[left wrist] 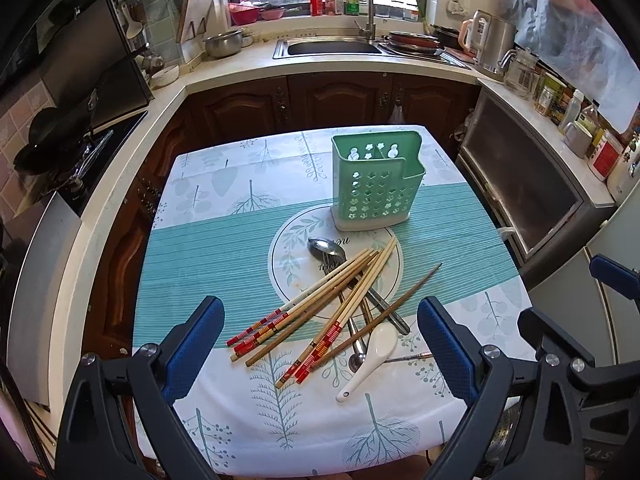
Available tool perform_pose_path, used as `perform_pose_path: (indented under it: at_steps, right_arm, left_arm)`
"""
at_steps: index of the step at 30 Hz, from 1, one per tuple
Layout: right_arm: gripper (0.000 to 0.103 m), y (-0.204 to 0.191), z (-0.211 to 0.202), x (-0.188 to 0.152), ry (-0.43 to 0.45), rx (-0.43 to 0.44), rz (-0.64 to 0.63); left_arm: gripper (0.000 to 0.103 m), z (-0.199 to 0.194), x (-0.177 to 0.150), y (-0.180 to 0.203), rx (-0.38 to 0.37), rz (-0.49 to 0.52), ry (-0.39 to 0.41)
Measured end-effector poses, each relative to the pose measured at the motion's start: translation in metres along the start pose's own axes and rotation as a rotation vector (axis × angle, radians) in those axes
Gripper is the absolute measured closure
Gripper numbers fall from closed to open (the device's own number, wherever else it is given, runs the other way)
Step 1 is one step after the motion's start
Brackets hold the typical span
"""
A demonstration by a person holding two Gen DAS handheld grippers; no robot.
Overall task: Organize utensils
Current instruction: 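Move both tools toward the chopsticks piled on the white plate, then close left tool on a red-tipped chopstick while right tool approaches a brown chopstick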
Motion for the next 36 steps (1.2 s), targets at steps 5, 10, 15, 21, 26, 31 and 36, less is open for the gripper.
perform_pose_path:
  at_steps: [5, 10, 15, 21, 26, 31, 36]
  right_arm:
    - [0.001, 0.002, -0.001, 0.007, 0.013, -0.010, 0.014]
    - [0.001, -0.002, -0.002, 0.016, 0.027, -0.020, 0.011]
    - [0.001, -0.007, -0.005, 0.029, 0.049, -0.033, 0.003]
    - [0.001, -0.014, -0.010, 0.047, 0.080, -0.054, 0.000]
    - [0.001, -0.018, -0.010, 0.056, 0.084, -0.078, 0.003]
    - [0.001, -0.024, -0.001, 0.059, 0.057, -0.098, 0.008]
    - [0.001, -0.026, 0.020, 0.053, 0.002, -0.116, 0.044]
  left_arm:
    - [0.007, -0.001, 0.005, -0.001, -0.006, 0.030, 0.012]
    - [0.007, 0.000, 0.012, -0.005, -0.012, 0.040, 0.022]
    - [0.007, -0.001, 0.027, -0.011, -0.038, 0.042, 0.049]
    - [0.007, 0.001, 0.045, -0.017, -0.057, 0.067, 0.074]
    - [0.007, 0.009, 0.054, -0.021, -0.074, 0.106, 0.081]
    - [0.007, 0.024, 0.057, -0.028, -0.106, 0.128, 0.057]
    - [0.007, 0.048, 0.051, -0.037, -0.142, 0.163, 0.009]
Point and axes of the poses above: each gripper's, at about its wrist camera, not at the fingertips, and z roughly the way its jaws point, y to its right, x to its top, the point moved 9 cm from there along z, roughly the way its jaws point, and after that the axes turned 12 degrees about z, right-handed, at the moved point
